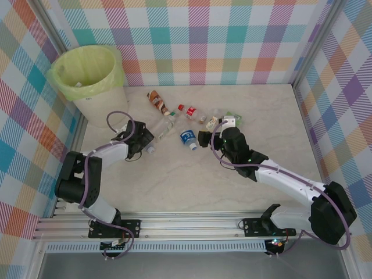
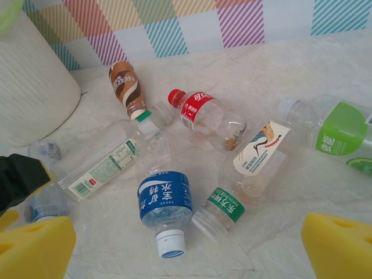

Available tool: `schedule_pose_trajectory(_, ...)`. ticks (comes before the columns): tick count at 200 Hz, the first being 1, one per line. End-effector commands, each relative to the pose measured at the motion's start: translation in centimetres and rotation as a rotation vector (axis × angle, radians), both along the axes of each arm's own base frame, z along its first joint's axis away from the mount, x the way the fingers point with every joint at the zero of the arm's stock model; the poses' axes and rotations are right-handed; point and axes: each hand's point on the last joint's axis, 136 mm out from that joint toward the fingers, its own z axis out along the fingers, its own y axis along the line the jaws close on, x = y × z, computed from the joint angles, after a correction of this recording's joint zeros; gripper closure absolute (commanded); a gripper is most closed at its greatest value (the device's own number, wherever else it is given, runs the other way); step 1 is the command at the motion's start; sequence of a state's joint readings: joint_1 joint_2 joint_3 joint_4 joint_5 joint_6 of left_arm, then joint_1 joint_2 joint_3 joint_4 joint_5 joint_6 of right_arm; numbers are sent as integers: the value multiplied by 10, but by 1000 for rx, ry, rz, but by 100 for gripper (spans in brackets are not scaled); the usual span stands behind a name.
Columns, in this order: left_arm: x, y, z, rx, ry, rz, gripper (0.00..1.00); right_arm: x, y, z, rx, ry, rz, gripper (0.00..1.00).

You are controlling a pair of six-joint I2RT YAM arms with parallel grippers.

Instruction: Put the plastic bottles in the bin

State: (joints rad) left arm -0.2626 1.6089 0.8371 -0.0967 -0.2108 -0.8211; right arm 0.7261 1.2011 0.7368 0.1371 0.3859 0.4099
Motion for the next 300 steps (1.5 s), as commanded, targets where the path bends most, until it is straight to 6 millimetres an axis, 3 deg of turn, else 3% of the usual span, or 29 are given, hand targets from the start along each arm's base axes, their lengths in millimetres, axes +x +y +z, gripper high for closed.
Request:
schedule_pose_trajectory(1,17,-8,4,9,-35,-27,0,0,-7,2,1,-18,-23,0)
schedule_pose_trajectory(59,41,-6,-9,119,2,-78,9,-1,-8,2,-3,-20,-24,0)
schedule_pose_trajectory(97,40,-2,-19,146,20,-77,14,0,-8,2,-9,-21,-26,0)
schedule_pose_trajectory(119,36,-3,-21,149,28,-96,23,0,-8,0,-12,-18,-25,0)
schedule_pose_trajectory(146,27,-3,-10,143,-1,-117,34,1,-7,1,-16,-19,-23,0)
schedule_pose_trajectory(182,17,-7,12,129,-67,-177,39,3,-6,-2,-20,-14,-24,0)
schedule_pose_trajectory(208,10,-11,34,116,-119,-219,43,4,-5,-7,-18,-5,-28,0)
schedule_pose_trajectory(249,-1,-18,88,80,-254,-278,49,9,-4,-7,-22,-18,-42,0)
schedule_pose_trajectory(267,-4,-21,128,48,-357,-289,49,11,-4,-7,-32,-22,-47,0)
schedule_pose_trajectory(300,-8,-14,225,36,-594,-246,50,15,-3,-4,-40,-32,-54,0)
